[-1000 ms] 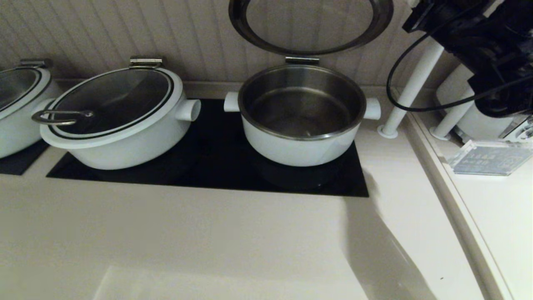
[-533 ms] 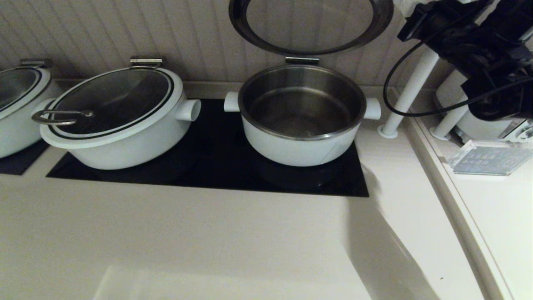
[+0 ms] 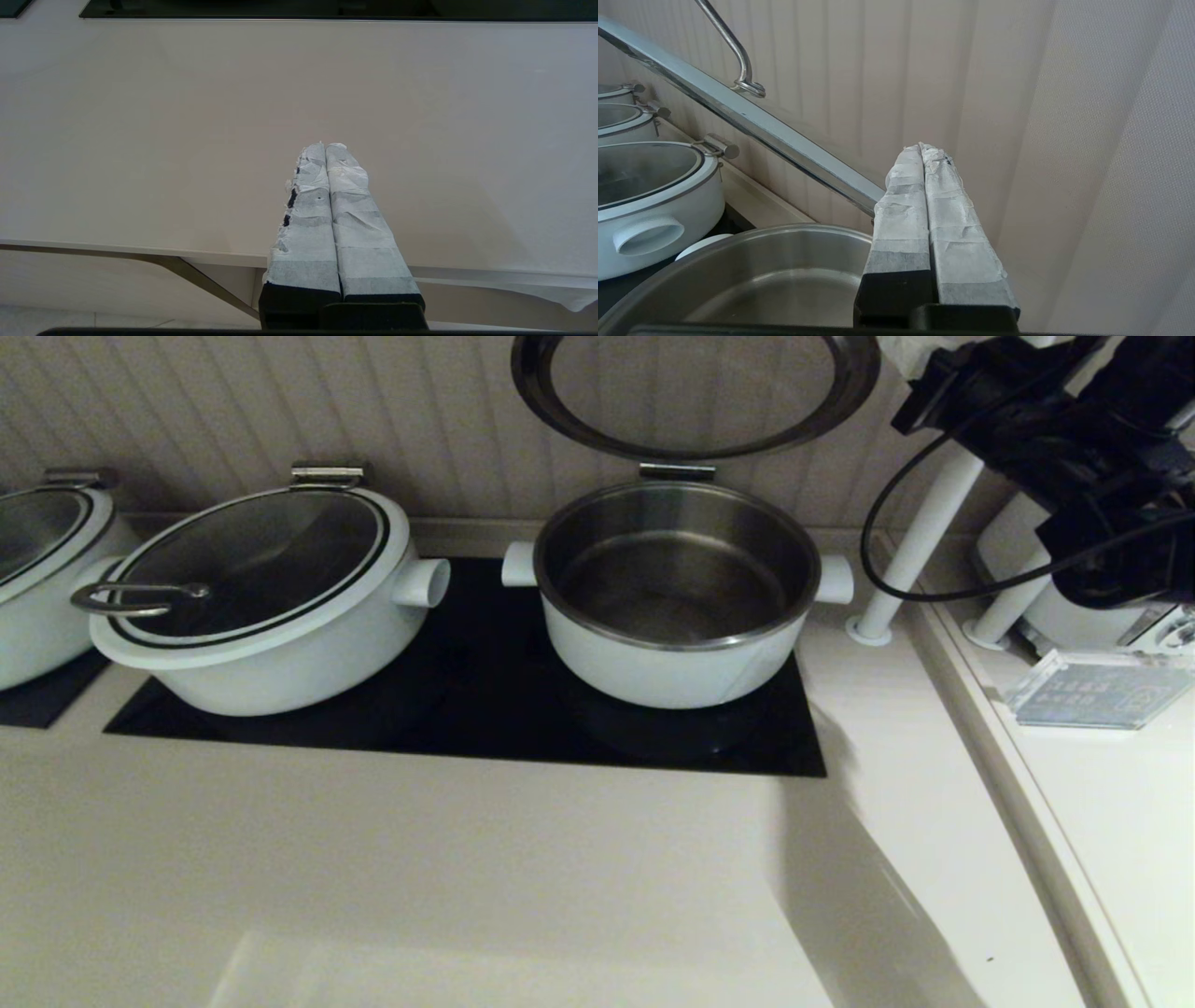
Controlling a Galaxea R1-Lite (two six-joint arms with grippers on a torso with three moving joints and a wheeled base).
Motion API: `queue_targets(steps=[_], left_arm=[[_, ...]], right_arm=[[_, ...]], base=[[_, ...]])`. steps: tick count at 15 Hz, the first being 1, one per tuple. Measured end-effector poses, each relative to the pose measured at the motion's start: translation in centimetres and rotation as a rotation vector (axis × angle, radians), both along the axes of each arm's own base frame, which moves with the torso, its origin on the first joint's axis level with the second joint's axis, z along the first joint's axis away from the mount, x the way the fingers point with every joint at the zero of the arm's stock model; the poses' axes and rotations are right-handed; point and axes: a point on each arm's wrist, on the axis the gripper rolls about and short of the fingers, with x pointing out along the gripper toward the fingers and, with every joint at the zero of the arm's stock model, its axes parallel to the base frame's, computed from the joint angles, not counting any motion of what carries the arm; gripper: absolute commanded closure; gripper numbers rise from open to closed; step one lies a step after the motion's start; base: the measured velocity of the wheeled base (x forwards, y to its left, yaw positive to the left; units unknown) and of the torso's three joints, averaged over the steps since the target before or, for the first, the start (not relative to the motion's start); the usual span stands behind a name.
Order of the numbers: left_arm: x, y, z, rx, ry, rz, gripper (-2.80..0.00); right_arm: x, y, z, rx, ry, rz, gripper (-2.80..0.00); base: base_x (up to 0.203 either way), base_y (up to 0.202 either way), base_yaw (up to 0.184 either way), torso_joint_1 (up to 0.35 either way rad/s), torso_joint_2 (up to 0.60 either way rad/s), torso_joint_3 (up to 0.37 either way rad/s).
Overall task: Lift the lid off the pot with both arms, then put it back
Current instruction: Close the pot lid
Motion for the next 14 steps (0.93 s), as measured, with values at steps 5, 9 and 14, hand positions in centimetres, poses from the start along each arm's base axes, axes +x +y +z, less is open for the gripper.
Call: queue_targets(steps=[5,9,14], left_arm=[[0.0,0.0,0.0,0.0,0.0,0.0,0.0],[0.0,0.0,0.0,0.0,0.0,0.0,0.0],[0.0,0.0,0.0,0.0,0.0,0.0,0.0]], right_arm=[[-0.3,0.0,-0.6,-0.014,0.029,0.013,0.0],[-0.5,0.0,-0.6,-0.015,0.031,0.013,0.0],[-0.7,-0.1,-1.4,-0.021,0.06,0.014,0.0]], base=[[0.0,0.0,0.0,0.0,0.0,0.0],[0.0,0.0,0.0,0.0,0.0,0.0],[0.0,0.0,0.0,0.0,0.0,0.0]])
